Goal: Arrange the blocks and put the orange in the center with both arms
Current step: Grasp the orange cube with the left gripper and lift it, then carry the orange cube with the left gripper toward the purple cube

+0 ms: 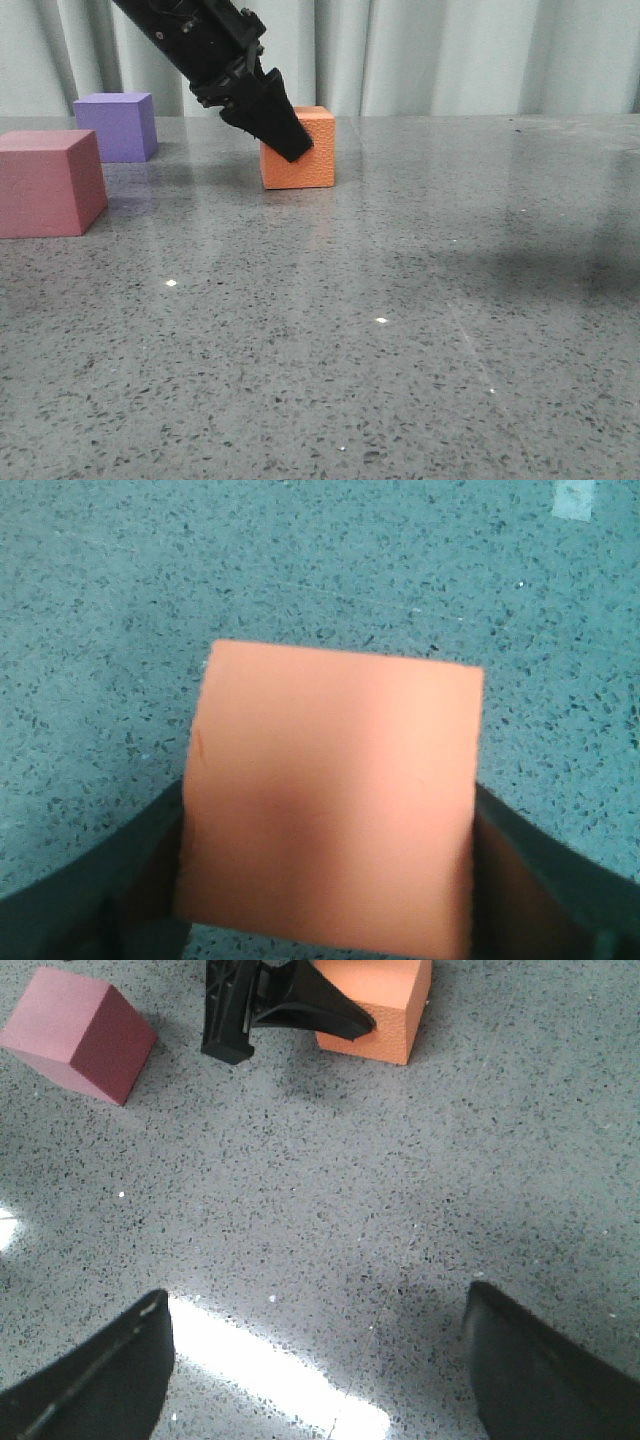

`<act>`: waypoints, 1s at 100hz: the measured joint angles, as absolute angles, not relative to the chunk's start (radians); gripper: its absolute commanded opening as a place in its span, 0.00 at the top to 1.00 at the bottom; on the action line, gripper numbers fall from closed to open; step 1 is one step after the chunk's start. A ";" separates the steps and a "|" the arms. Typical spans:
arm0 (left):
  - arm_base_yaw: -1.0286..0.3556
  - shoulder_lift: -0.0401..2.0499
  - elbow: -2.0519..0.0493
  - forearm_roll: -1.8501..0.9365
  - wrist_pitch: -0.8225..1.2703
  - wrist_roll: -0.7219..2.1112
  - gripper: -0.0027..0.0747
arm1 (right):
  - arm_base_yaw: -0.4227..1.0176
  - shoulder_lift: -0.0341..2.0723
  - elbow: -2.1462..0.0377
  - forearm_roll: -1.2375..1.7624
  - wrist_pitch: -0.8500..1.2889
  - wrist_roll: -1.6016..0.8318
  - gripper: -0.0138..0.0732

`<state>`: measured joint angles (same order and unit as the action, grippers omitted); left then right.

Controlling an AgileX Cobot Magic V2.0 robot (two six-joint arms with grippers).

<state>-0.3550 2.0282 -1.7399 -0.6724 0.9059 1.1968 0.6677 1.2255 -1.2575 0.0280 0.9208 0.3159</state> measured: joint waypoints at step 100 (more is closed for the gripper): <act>-0.271 1.721 -1.823 -0.150 1.000 0.073 0.63 | 0.668 1.226 -1.257 0.037 0.921 0.316 0.16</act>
<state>-0.2706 1.7206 -1.8229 -0.1504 0.9998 0.0728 0.6677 1.2255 -1.2575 0.0366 0.9208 0.3159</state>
